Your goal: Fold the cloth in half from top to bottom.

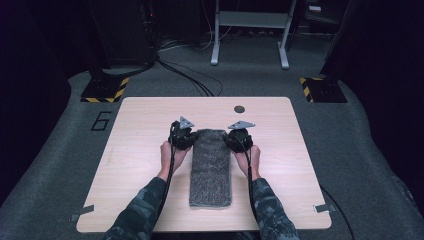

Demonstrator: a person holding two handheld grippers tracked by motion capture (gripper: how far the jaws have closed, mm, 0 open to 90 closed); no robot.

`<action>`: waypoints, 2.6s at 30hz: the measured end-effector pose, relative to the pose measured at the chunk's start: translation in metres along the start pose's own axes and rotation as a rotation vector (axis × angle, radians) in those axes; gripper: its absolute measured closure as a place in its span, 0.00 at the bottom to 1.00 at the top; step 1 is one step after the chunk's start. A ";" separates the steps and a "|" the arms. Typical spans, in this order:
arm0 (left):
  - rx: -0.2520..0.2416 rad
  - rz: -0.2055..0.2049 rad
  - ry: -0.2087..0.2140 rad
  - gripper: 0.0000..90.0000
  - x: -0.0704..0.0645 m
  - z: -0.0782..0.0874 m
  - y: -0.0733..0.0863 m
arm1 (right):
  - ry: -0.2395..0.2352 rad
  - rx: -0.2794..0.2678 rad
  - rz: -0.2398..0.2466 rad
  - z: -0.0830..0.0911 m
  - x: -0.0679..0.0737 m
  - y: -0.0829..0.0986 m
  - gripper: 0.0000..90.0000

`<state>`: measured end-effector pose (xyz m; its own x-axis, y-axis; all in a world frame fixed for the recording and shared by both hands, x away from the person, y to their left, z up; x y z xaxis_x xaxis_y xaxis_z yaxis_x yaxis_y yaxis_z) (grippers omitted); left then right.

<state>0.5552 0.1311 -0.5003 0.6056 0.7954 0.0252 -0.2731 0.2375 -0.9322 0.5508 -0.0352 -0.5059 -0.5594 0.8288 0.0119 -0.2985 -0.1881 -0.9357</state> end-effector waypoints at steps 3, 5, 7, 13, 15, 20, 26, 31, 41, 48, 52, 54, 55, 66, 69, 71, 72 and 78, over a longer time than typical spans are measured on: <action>-0.028 -0.001 -0.007 0.96 0.001 0.002 -0.005 | 0.000 -0.011 0.024 0.000 0.000 -0.005 0.96; -0.041 -0.009 -0.009 0.96 0.001 0.004 -0.009 | 0.003 -0.024 0.015 0.001 0.001 -0.009 0.96; -0.050 -0.014 -0.010 0.96 0.001 0.007 -0.011 | 0.001 -0.042 0.024 0.003 0.001 -0.014 0.96; -0.085 -0.033 -0.007 0.96 -0.002 0.016 -0.020 | -0.008 -0.084 0.031 0.011 0.004 -0.022 0.96; -0.095 -0.043 -0.009 0.96 -0.003 0.019 -0.023 | -0.012 -0.093 0.039 0.013 0.005 -0.024 0.96; -0.107 -0.057 -0.012 0.96 -0.003 0.022 -0.028 | -0.013 -0.111 0.051 0.019 0.008 -0.029 0.96; -0.140 -0.055 -0.020 0.96 -0.004 0.024 -0.037 | -0.016 -0.128 0.059 0.021 0.006 -0.036 0.96; -0.155 -0.079 -0.005 0.96 -0.011 0.031 -0.038 | -0.026 -0.148 0.059 0.030 0.008 -0.034 0.96; -0.170 -0.097 0.024 0.95 -0.024 0.047 -0.023 | -0.065 -0.154 0.092 0.046 0.023 -0.016 0.95; -0.197 -0.092 0.045 0.95 -0.031 0.062 -0.011 | -0.099 -0.155 0.146 0.057 0.036 -0.007 0.95; -0.187 -0.105 0.058 0.95 -0.036 0.067 -0.003 | -0.108 -0.154 0.168 0.062 0.043 0.000 0.95; -0.179 -0.106 0.064 0.95 -0.039 0.069 0.002 | -0.111 -0.146 0.167 0.064 0.046 0.005 0.95; -0.176 -0.108 0.068 0.95 -0.041 0.070 0.006 | -0.121 -0.147 0.177 0.065 0.047 0.007 0.95; -0.113 -0.108 0.107 0.94 -0.059 0.079 0.048 | -0.149 -0.072 0.182 0.075 0.058 0.047 0.94; -0.088 -0.108 0.128 0.94 -0.066 0.082 0.059 | -0.155 -0.066 0.180 0.079 0.060 0.054 0.92; -0.070 -0.101 0.144 0.92 -0.070 0.083 0.065 | -0.162 -0.043 0.181 0.084 0.063 0.061 0.90; -0.057 -0.097 0.157 0.91 -0.072 0.084 0.069 | -0.172 -0.039 0.182 0.086 0.064 0.064 0.88; 0.006 -0.062 0.185 0.61 -0.081 0.096 0.086 | -0.225 -0.013 0.140 0.107 0.070 0.080 0.70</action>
<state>0.4105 0.1404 -0.5474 0.7481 0.6634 0.0149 -0.2352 0.2861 -0.9289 0.4048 -0.0490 -0.5425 -0.7529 0.6569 -0.0410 -0.1970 -0.2844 -0.9382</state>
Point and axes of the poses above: each handheld gripper's, and its own axes: z roughly backward along the jaws, y roughly out of its underside, x roughly to its left, the point moved 7 cm from there along -z, roughly forward along the jaws, and after that the axes turned 15 degrees about -x, right-handed, at the moved point
